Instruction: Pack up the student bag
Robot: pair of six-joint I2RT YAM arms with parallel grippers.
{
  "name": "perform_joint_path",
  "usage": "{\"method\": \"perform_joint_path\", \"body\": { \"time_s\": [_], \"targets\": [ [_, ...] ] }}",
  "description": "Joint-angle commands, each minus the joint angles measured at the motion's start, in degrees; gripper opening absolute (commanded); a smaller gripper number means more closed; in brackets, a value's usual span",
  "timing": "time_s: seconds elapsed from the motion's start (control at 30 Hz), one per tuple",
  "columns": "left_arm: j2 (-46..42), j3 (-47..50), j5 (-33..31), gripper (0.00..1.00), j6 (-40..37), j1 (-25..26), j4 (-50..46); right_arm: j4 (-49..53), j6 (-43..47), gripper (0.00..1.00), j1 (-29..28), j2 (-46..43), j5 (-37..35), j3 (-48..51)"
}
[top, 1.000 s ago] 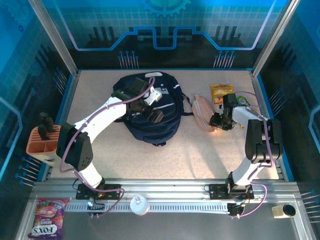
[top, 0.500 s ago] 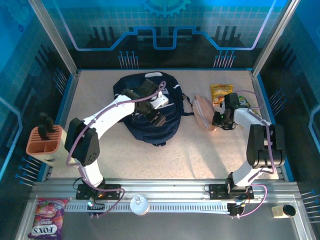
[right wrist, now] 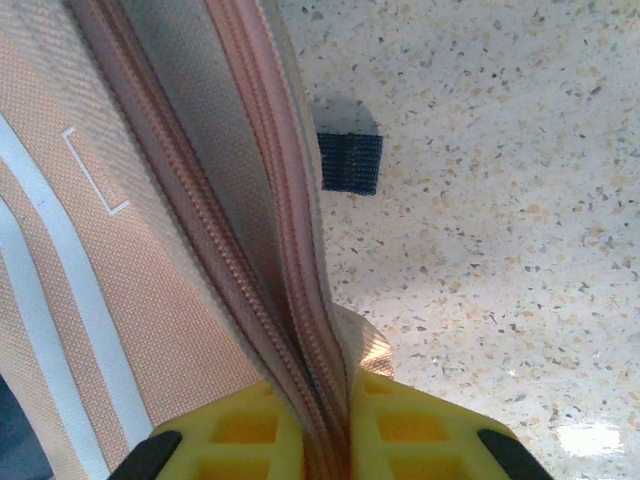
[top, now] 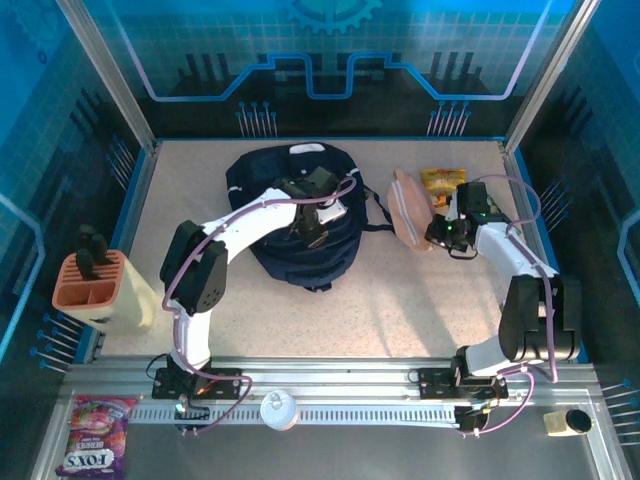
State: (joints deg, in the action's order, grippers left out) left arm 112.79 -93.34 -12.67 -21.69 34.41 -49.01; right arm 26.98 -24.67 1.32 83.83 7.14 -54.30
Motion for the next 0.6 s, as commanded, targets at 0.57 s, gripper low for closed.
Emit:
{"method": "perform_joint_path", "body": {
  "time_s": [0.57],
  "targets": [
    [-9.4, -8.6, -1.6, 0.00, 16.3, -0.5, 23.3, 16.6, -0.6, 0.19, -4.6, -10.2, 11.1, -4.3]
  ]
}}
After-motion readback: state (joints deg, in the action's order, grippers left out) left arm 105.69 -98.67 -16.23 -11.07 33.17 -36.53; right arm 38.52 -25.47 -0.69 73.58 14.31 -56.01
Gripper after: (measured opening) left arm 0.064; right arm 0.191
